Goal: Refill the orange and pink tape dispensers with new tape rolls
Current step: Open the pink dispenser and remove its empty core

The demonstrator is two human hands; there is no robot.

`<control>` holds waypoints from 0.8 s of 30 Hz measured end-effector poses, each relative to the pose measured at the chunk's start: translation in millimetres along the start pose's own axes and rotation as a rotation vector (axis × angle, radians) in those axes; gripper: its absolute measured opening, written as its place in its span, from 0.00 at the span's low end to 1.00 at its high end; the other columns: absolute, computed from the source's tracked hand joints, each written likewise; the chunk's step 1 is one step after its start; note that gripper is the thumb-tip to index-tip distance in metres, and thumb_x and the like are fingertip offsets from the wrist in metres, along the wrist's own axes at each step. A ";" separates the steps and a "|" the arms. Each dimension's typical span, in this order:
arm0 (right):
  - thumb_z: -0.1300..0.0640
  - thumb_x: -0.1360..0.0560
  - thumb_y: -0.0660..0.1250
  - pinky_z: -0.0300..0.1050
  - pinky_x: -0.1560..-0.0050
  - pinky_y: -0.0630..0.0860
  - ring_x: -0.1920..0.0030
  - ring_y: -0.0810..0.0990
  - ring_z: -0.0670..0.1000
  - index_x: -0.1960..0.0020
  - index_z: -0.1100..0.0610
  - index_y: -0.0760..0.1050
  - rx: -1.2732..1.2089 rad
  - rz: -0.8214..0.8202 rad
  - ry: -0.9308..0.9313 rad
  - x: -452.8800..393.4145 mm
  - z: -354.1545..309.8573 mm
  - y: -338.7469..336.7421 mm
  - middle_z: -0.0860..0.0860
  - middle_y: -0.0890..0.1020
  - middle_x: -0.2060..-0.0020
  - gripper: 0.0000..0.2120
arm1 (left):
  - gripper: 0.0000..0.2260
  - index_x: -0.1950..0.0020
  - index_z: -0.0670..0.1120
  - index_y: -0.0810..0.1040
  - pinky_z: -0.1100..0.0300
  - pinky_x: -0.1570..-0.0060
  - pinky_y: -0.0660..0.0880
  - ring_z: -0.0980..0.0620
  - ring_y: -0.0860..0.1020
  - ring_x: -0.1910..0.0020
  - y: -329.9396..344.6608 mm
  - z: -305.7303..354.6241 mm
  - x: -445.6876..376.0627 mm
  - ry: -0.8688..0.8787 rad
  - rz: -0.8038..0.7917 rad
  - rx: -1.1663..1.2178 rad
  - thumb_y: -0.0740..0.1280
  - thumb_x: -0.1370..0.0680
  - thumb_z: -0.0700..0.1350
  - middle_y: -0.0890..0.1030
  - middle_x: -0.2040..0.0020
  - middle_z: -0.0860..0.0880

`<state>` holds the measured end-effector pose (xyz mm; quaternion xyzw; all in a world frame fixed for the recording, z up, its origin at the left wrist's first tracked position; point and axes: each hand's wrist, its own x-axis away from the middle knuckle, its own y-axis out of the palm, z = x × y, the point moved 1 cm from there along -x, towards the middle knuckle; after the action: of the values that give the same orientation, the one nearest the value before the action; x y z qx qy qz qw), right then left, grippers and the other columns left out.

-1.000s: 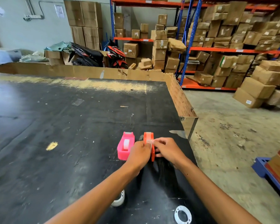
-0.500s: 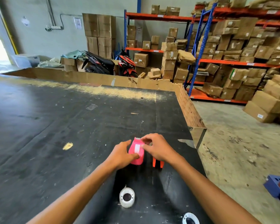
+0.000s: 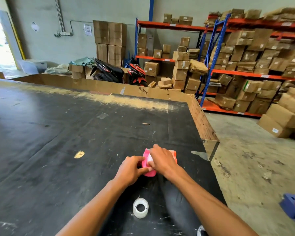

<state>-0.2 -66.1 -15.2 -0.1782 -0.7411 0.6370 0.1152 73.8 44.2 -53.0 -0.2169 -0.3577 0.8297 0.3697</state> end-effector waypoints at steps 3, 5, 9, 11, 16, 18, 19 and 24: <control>0.57 0.27 0.63 0.51 0.53 0.71 0.48 0.78 0.62 0.51 0.62 0.75 -0.112 0.133 0.033 14.3 4.9 -3.8 0.58 0.77 0.48 0.10 | 0.20 0.57 0.48 0.79 0.49 0.54 0.78 0.53 0.73 0.68 -5.2 -1.4 4.4 0.020 -0.017 0.024 0.68 0.33 0.64 0.80 0.69 0.53; 0.55 0.28 0.66 0.49 0.52 0.71 0.50 0.78 0.58 0.51 0.60 0.77 -0.249 0.211 0.080 23.3 8.2 -6.7 0.57 0.79 0.51 0.10 | 0.16 0.51 0.52 0.80 0.51 0.49 0.78 0.58 0.80 0.62 -6.5 -2.6 8.2 0.045 -0.070 0.080 0.70 0.32 0.61 0.85 0.61 0.56; 0.56 0.33 0.71 0.51 0.53 0.78 0.58 0.79 0.55 0.52 0.56 0.80 -0.491 0.314 0.127 53.0 1.9 -15.8 0.57 0.82 0.57 0.10 | 0.20 0.36 0.47 0.76 0.72 0.52 0.73 0.59 0.79 0.56 -17.2 7.7 26.4 0.029 0.031 0.289 0.71 0.27 0.46 0.80 0.51 0.58; 0.59 0.33 0.71 0.49 0.56 0.78 0.61 0.79 0.53 0.51 0.54 0.81 -0.538 0.327 0.130 71.0 -5.2 -19.0 0.56 0.83 0.58 0.11 | 0.13 0.40 0.44 0.80 0.75 0.60 0.74 0.55 0.82 0.58 -23.1 13.9 38.3 -0.030 0.092 0.490 0.67 0.24 0.43 0.83 0.55 0.50; 0.66 0.31 0.71 0.38 0.60 0.74 0.61 0.79 0.49 0.48 0.57 0.81 -0.601 0.352 0.078 112.3 -34.7 -23.6 0.57 0.82 0.54 0.12 | 0.14 0.59 0.39 0.84 0.62 0.64 0.81 0.50 0.82 0.65 -28.2 33.3 74.7 -0.131 -0.081 0.893 0.63 0.21 0.44 0.85 0.64 0.43; 0.67 0.31 0.71 0.36 0.62 0.74 0.63 0.77 0.44 0.47 0.60 0.80 -0.636 0.389 0.071 128.3 -47.4 -23.6 0.56 0.82 0.56 0.12 | 0.13 0.60 0.38 0.84 0.63 0.62 0.80 0.50 0.81 0.66 -27.5 37.2 88.5 -0.129 -0.085 0.968 0.65 0.22 0.42 0.85 0.65 0.44; 0.67 0.31 0.71 0.33 0.62 0.74 0.63 0.77 0.42 0.47 0.60 0.80 -0.653 0.406 0.081 136.2 -52.0 -22.9 0.54 0.81 0.57 0.13 | 0.13 0.59 0.36 0.84 0.64 0.61 0.81 0.50 0.82 0.65 -26.4 39.3 94.6 -0.136 -0.091 0.991 0.66 0.23 0.43 0.86 0.64 0.43; 0.67 0.31 0.70 0.26 0.59 0.74 0.59 0.80 0.40 0.42 0.57 0.79 -0.657 0.437 0.188 167.7 -59.3 -9.4 0.50 0.84 0.54 0.19 | 0.12 0.59 0.36 0.84 0.66 0.58 0.81 0.55 0.84 0.65 -14.8 40.4 117.1 -0.162 -0.188 1.036 0.66 0.23 0.41 0.86 0.61 0.42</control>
<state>-130.3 55.1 -5.7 -0.4161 -0.8361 0.3569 -0.0188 -18.8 123.7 -26.8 0.0921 0.0536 0.8749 0.4724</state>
